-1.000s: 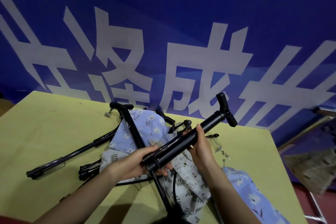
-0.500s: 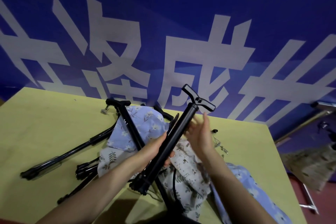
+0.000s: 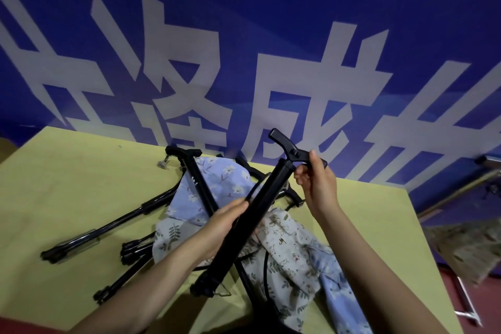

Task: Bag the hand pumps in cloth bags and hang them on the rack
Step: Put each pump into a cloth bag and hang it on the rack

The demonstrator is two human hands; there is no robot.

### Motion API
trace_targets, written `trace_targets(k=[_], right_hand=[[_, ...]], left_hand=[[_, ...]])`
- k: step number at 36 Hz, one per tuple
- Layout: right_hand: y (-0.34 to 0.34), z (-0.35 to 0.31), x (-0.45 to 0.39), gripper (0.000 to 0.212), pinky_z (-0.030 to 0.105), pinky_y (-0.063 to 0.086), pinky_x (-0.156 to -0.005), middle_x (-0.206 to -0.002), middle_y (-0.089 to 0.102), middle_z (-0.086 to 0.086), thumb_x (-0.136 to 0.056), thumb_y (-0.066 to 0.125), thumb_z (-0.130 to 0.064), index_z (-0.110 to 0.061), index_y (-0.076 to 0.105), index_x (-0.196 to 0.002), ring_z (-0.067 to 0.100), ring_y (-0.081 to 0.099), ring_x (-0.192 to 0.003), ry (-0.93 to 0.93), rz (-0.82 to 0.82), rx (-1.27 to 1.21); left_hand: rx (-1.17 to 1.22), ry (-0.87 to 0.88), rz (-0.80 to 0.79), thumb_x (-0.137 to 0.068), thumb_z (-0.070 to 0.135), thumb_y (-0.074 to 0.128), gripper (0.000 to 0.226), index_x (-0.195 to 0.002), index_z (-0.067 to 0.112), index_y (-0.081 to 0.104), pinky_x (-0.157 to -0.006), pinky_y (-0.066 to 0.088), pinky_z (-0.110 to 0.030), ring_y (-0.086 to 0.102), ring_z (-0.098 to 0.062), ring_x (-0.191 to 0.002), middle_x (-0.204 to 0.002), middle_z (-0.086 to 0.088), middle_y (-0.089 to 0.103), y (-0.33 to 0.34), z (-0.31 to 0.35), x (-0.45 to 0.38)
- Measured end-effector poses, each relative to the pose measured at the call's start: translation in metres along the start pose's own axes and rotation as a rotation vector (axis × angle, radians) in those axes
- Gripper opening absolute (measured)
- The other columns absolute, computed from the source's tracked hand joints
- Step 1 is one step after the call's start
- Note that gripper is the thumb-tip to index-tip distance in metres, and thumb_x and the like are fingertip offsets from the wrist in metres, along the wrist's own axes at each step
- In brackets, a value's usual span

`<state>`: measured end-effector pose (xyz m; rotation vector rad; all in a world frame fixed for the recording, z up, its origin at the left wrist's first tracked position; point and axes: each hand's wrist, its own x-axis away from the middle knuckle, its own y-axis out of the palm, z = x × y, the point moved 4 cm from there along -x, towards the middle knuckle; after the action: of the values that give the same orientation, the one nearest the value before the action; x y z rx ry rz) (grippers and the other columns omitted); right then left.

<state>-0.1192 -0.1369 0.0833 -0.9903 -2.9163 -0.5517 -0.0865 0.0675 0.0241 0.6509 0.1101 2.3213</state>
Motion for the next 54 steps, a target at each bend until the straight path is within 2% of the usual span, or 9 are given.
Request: trace_targets(k=[6, 13, 18, 21, 25, 33, 39, 47, 54], right_hand=[[0.004, 0.001, 0.003, 0.026, 0.025, 0.040, -0.057, -0.058, 0.054, 0.004, -0.098, 0.052, -0.028, -0.006, 0.059, -0.088, 0.016, 0.048, -0.053, 0.034, 0.047, 0.020], [0.001, 0.019, -0.001, 0.035, 0.036, 0.041, -0.067, -0.047, 0.039, 0.001, -0.095, 0.058, -0.030, -0.008, 0.049, -0.068, 0.024, 0.055, -0.060, 0.041, -0.038, 0.186], [0.017, 0.032, 0.003, 0.034, 0.047, 0.048, -0.072, -0.052, 0.044, 0.002, -0.094, 0.059, -0.033, -0.009, 0.054, -0.071, 0.020, 0.059, -0.064, 0.090, -0.208, 0.356], [0.032, 0.033, 0.006, 0.030, 0.030, 0.052, -0.067, -0.075, 0.066, 0.008, -0.094, 0.059, -0.033, -0.005, 0.068, -0.091, 0.020, 0.066, -0.076, 0.148, -0.267, 0.375], [0.042, 0.038, 0.006, 0.035, 0.033, 0.057, -0.081, -0.111, 0.071, 0.008, -0.093, 0.060, -0.038, -0.006, 0.065, -0.107, 0.017, 0.066, -0.107, 0.243, -0.346, 0.317], [0.055, 0.064, 0.038, 0.054, 0.042, 0.047, -0.094, -0.121, 0.067, 0.011, -0.092, 0.043, -0.051, -0.012, 0.058, -0.127, 0.028, 0.064, -0.109, 0.444, -0.463, 0.052], [0.065, 0.088, 0.060, 0.042, 0.047, 0.045, -0.103, -0.128, 0.062, 0.010, -0.102, 0.025, -0.049, -0.029, 0.053, -0.125, 0.030, 0.060, -0.117, 0.479, -0.456, 0.114], [0.078, 0.081, 0.054, 0.035, 0.048, 0.052, -0.094, -0.087, 0.069, -0.002, -0.096, 0.042, -0.056, -0.038, 0.069, -0.108, 0.020, 0.066, -0.090, 0.257, -0.376, 0.317], [0.089, 0.072, 0.053, 0.033, 0.034, 0.049, -0.081, -0.075, 0.063, -0.013, -0.089, 0.048, -0.061, -0.036, 0.067, -0.095, 0.011, 0.059, -0.076, 0.168, -0.443, 0.411]], left_hand=[[0.319, 0.180, 0.029, -0.103, 0.021, 0.035, 0.054, -0.066, 0.016, 0.073, -0.103, 0.042, -0.050, 0.060, -0.029, -0.111, -0.093, -0.009, 0.071, 0.015, 0.051, -0.015], [0.266, 0.342, 0.119, -0.104, 0.017, 0.029, 0.039, -0.079, 0.004, 0.056, -0.105, 0.040, -0.040, 0.067, -0.011, -0.093, -0.085, -0.003, 0.071, 0.000, 0.080, -0.030], [-0.166, 0.458, 0.130, -0.103, 0.022, 0.037, 0.033, -0.084, 0.013, 0.063, -0.089, 0.037, -0.008, 0.060, 0.002, -0.101, -0.104, -0.004, 0.063, -0.004, 0.108, -0.029], [-0.406, 0.435, 0.044, -0.102, 0.024, 0.042, 0.036, -0.085, 0.016, 0.073, -0.087, 0.034, 0.000, 0.054, 0.001, -0.113, -0.122, 0.002, 0.059, -0.006, 0.111, -0.029], [-0.499, 0.439, 0.018, -0.102, 0.019, 0.041, 0.034, -0.105, 0.012, 0.074, -0.092, 0.039, -0.008, 0.058, -0.001, -0.110, -0.119, -0.002, 0.060, -0.018, 0.114, -0.028], [-0.529, 0.505, 0.146, -0.097, 0.016, 0.053, 0.023, -0.099, 0.021, 0.075, -0.094, 0.048, -0.027, 0.063, -0.016, -0.102, -0.105, -0.021, 0.063, -0.032, 0.093, -0.019], [-0.472, 0.535, 0.170, -0.097, 0.012, 0.052, 0.022, -0.099, 0.014, 0.074, -0.083, 0.045, -0.011, 0.063, 0.004, -0.090, -0.097, 0.000, 0.065, -0.028, 0.099, -0.013], [-0.574, 0.583, 0.341, -0.091, 0.035, 0.062, 0.018, -0.079, 0.037, 0.076, -0.080, 0.047, -0.030, 0.065, -0.020, -0.085, -0.090, -0.016, 0.065, -0.045, 0.120, -0.012], [-0.590, 0.624, 0.434, -0.085, 0.036, 0.067, 0.040, -0.075, -0.002, 0.074, -0.074, 0.050, -0.036, 0.065, -0.022, -0.078, -0.074, 0.015, 0.070, -0.053, 0.128, -0.009]])
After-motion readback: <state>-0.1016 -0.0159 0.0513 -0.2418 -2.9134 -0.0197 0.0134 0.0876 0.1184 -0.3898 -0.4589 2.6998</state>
